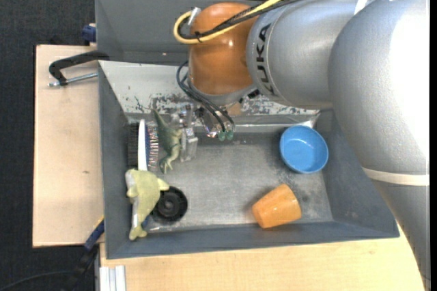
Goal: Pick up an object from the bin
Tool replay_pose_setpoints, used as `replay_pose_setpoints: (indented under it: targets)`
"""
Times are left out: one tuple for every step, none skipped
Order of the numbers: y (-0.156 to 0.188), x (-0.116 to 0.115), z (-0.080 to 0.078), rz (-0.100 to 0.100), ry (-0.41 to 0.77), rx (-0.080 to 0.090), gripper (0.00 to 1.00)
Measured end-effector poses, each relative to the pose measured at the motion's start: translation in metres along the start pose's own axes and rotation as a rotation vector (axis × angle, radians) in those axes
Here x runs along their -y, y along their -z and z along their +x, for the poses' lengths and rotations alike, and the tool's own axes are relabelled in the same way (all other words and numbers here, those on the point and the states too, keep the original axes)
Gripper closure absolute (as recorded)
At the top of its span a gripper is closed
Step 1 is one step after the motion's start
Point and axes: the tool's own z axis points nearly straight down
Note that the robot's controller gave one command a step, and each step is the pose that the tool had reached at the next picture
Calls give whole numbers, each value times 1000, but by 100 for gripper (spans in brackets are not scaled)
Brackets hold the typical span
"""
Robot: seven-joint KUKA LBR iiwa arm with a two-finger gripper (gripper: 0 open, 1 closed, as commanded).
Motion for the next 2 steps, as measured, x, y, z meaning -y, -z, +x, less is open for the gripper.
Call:
replay_pose_setpoints:
  targets:
    - [36, -1, -3, 0, -1, 1, 100]
    - [42, -1, -4, 0, -1, -3, 100]
